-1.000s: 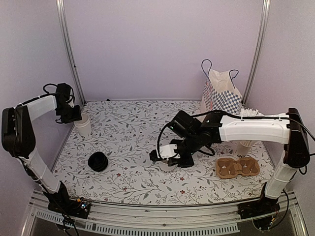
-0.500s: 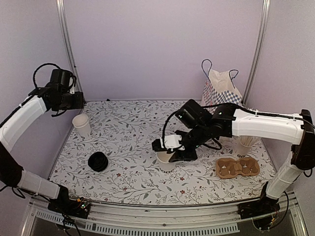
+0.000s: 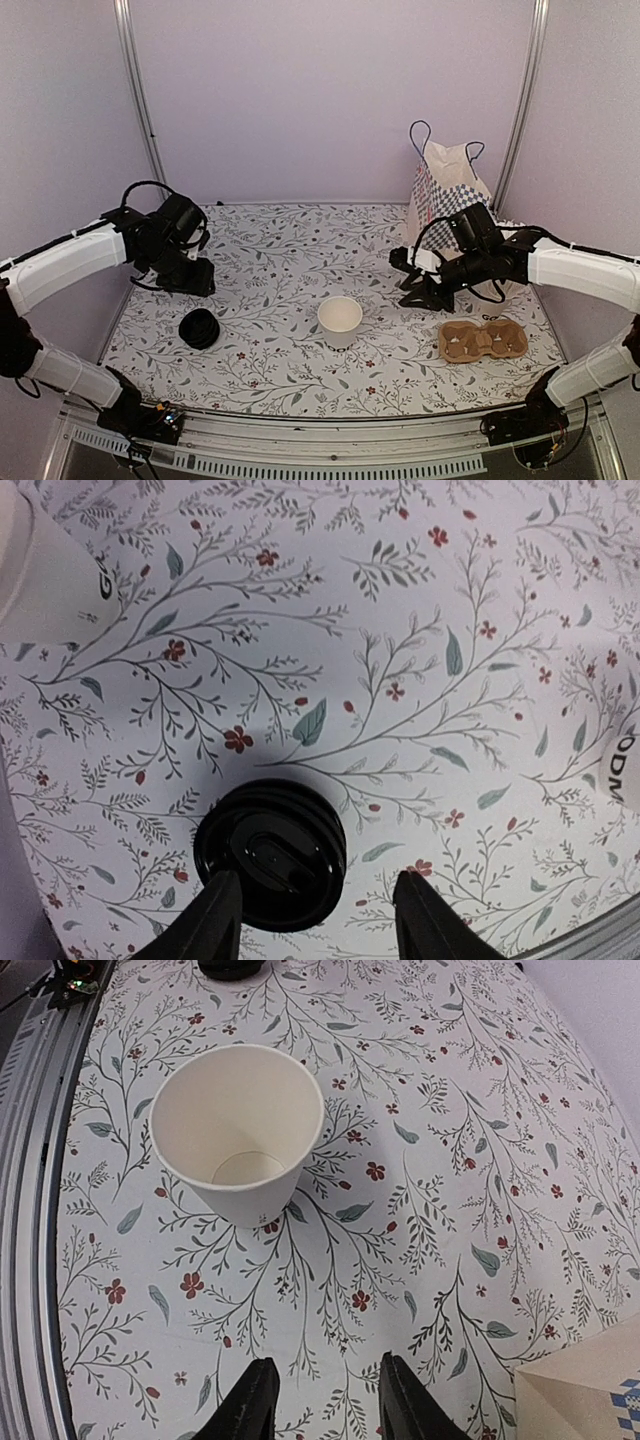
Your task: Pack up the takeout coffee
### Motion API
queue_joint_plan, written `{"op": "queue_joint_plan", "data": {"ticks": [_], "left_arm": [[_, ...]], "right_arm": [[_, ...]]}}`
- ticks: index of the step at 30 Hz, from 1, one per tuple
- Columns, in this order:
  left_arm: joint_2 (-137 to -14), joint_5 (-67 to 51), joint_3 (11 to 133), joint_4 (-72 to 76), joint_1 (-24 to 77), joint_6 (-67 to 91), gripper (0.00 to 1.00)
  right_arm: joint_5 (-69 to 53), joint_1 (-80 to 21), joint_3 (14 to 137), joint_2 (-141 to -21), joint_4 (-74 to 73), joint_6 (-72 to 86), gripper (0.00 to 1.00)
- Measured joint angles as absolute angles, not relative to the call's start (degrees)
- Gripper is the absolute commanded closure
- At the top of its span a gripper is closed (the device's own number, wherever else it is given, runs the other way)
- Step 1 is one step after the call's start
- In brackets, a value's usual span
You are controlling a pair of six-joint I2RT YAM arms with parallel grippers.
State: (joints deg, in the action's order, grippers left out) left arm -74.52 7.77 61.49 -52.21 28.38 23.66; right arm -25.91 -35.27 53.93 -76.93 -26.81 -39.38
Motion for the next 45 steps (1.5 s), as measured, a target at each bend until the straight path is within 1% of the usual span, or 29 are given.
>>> {"op": "queue_joint_plan", "data": {"ticks": [7,11,18,28,31,38,45], "left_arm": [[-78.06,6.26,56.16,-55.96,34.63,26.94,0.46],[-81.21,6.92,55.81,-56.95,36.21,27.64,0.5],[-82.81,8.1,55.81,-56.88,36.23,27.33,0.59],[-85.06,7.94,55.81,-56.01,36.03,26.65,0.66],[-85.56,7.88,55.81,-55.31,35.53,26.61,0.7],[-85.71,6.46,55.81,-53.47,34.59,26.44,0.77],[-86.65,5.85,55.81,-52.73,34.02,26.39,0.79]], "right_arm": [[-27.94,-35.29,51.03,-76.49,-22.35,-38.57,0.62],[-29.12,-35.29,51.03,-76.51,-21.32,-38.52,0.62],[-29.28,-35.29,51.03,-76.51,-20.91,-38.52,0.62],[-29.3,-35.29,51.03,-76.51,-20.93,-38.5,0.62],[-29.3,-35.29,51.03,-76.51,-20.93,-38.5,0.62],[-29.32,-35.29,50.94,-76.51,-20.93,-38.5,0.61],[-30.17,-35.29,50.92,-76.51,-20.95,-38.52,0.61]]}}
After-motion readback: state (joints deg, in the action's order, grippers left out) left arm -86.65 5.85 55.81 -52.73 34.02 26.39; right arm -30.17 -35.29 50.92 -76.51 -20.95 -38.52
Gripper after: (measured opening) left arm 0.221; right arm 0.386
